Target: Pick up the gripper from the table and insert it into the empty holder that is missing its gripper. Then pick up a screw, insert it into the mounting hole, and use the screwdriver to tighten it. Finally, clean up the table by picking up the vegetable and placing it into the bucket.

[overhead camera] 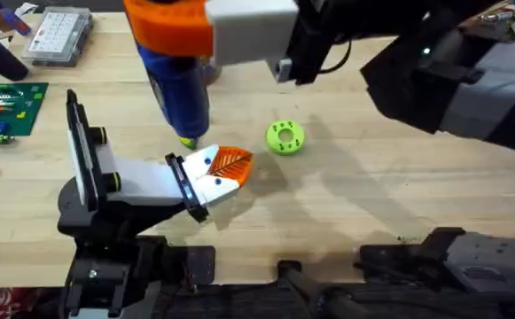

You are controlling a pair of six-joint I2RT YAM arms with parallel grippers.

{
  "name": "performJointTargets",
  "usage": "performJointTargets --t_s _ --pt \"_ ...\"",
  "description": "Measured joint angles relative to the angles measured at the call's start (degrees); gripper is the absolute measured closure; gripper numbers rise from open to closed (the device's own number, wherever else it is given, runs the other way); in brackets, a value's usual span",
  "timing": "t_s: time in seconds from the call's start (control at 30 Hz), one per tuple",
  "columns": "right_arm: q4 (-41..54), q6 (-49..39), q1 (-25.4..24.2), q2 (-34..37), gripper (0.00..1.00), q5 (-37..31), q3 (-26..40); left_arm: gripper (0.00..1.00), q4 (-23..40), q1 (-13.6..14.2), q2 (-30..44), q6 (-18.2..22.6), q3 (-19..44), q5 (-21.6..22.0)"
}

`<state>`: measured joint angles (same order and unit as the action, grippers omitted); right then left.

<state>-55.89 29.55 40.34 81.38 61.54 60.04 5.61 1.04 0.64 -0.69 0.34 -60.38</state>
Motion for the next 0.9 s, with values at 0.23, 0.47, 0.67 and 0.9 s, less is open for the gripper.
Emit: performJointTargets --t_s 0.23,0.47,0.67,0.9 --pt "0.1 -0.9 0.0 0.0 0.96 0.0 -1.9 0.983 0.0 0.0 0.0 0.0 0.0 0.0" --pt "0.1 -2.3 0.0 0.0 0.96 -0.1 -3.8 0.983 0.0 0.0 0.0 0.0 0.0 0.0" --pt "-0.7 -2.6 0.4 0.0 0.96 -0.2 -4.7 0.983 0.0 0.0 0.0 0.0 0.0 0.0" --pt "-0.9 -3.5 1.2 0.0 0.959 -0.2 -4.7 0.983 0.0 0.0 0.0 0.0 0.0 0.0"
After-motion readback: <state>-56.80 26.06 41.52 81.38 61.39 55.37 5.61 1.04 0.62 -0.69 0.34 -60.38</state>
